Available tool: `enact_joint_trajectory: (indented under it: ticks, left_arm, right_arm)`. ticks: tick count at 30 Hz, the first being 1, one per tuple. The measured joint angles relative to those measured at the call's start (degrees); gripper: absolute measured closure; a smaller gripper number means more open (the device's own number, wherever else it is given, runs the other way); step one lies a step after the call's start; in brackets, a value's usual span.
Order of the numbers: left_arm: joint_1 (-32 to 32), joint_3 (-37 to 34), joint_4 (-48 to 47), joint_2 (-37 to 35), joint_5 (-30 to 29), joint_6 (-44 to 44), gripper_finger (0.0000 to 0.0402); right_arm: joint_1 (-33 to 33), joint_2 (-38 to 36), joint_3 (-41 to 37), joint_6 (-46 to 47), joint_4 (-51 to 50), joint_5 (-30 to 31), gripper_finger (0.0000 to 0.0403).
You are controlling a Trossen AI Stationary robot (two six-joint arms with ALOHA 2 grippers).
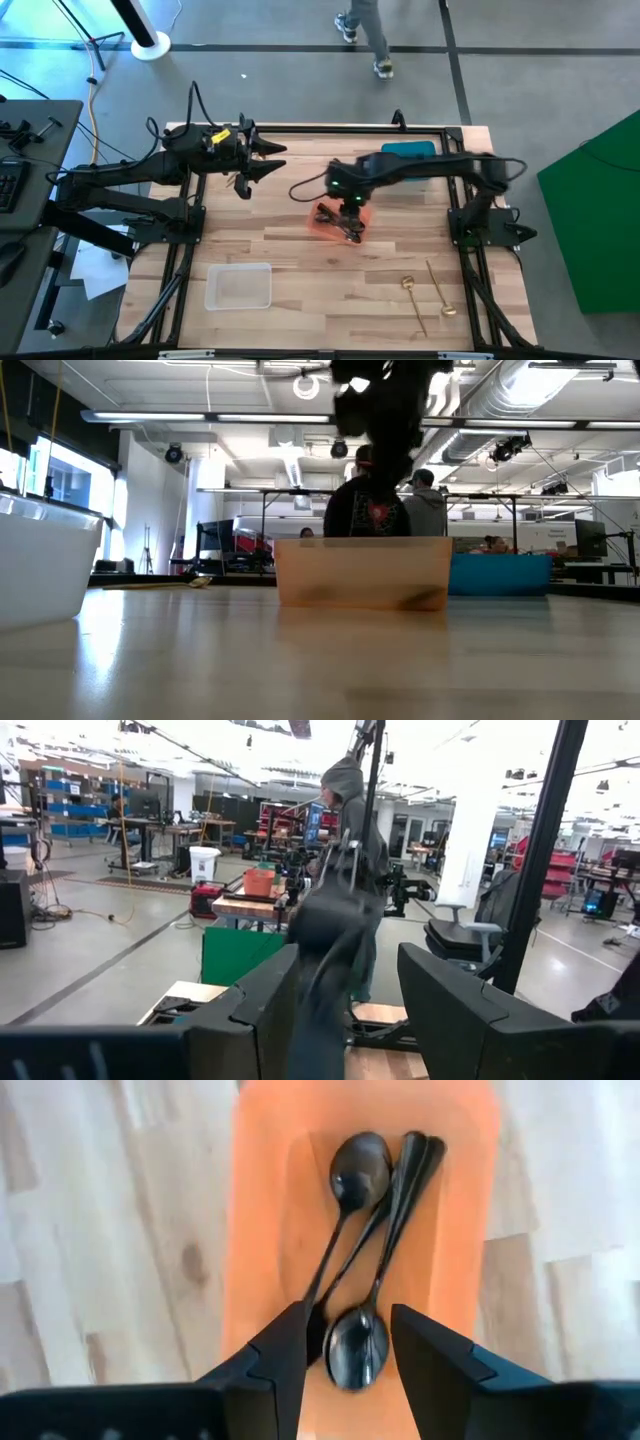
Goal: Sort silverware by color (type)
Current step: Put the top right golden spoon into the white bin
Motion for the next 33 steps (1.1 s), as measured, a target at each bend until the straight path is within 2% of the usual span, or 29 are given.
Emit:
enact_joint_trajectory:
  ticks: [3,6,10,14,17,19,24,33]
  left_arm:
    - [0.0,0.0,-0.6,0.0,0.0,0.0,0.0241]
    - [0.0,0.0,-1.0,0.0,0.0,-0.6,0.0241]
    - [0.0,0.0,-1.0,0.0,0.0,-1.0,0.0241]
    - [0.0,0.0,-1.0,0.0,0.0,-1.0,0.0241]
    - [0.0,0.0,-1.0,0.0,0.0,-0.9,0.0241]
    - [0.0,0.0,-1.2,0.0,-0.1,-0.9,0.0241]
    - [0.0,0.0,-1.6,0.2,-0.1,-0.9,0.0241]
    - [0.0,0.0,-3.0,0.2,-0.2,-1.0,0.0241]
  right_arm:
    - [1.0,-8.0,-5.8,1.3,3.1,2.4,0.027]
    - [1.1,-17.1,-13.8,5.2,10.5,2.9,0.027]
    - [1.1,-28.4,-24.7,10.6,25.6,3.1,0.027]
    - [1.1,-36.0,-32.1,11.7,44.4,3.7,0.027]
    - [1.1,-38.7,-35.2,11.3,55.4,3.7,0.027]
    - [1.1,-39.5,-35.7,8.9,58.9,3.7,0.027]
    - [1.4,-39.5,-35.3,3.0,59.9,3.7,0.027]
    - [1.4,-39.5,-35.2,1.2,62.0,3.7,0.027]
